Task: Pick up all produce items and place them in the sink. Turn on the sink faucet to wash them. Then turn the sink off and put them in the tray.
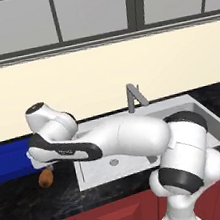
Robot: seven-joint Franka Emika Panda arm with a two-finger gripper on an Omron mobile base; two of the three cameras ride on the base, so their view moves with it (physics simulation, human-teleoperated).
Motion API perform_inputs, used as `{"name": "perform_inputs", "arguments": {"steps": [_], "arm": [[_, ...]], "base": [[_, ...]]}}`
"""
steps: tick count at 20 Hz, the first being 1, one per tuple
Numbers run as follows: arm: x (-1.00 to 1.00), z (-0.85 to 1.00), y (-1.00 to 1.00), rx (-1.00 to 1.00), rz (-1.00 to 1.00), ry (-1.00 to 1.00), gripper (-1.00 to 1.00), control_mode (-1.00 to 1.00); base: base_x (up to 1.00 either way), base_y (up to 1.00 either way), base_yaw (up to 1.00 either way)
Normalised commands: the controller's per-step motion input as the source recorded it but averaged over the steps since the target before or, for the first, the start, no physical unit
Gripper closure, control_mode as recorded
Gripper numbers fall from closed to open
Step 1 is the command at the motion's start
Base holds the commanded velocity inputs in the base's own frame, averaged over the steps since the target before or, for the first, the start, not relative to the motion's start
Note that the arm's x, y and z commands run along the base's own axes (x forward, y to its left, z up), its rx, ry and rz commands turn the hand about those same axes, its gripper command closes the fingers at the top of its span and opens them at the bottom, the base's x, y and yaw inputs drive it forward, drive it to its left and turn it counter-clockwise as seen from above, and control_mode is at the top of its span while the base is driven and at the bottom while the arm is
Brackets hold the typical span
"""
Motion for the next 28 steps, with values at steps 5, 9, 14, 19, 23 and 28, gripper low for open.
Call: {"name": "perform_inputs", "arguments": {"steps": [5,9,14,19,23,28], "arm": [[0.00,-0.14,0.37,0.00,-0.05,0.00,-1.00,-1.00],[0.16,-0.19,0.09,0.00,-0.06,0.00,-1.00,-1.00],[0.20,-0.23,0.02,0.00,-0.04,0.00,-1.00,-1.00],[0.15,-0.21,0.10,0.00,-0.03,0.02,-1.00,-1.00],[0.16,-0.18,0.18,0.00,-0.04,0.04,-1.00,-1.00],[0.22,-0.12,0.15,0.00,-0.03,0.04,-1.00,-1.00]], "base": [[0.00,0.00,0.00],[0.00,0.00,0.00],[0.00,0.00,0.00],[0.00,0.00,0.00],[0.00,0.00,0.00],[0.00,0.00,0.00]]}}
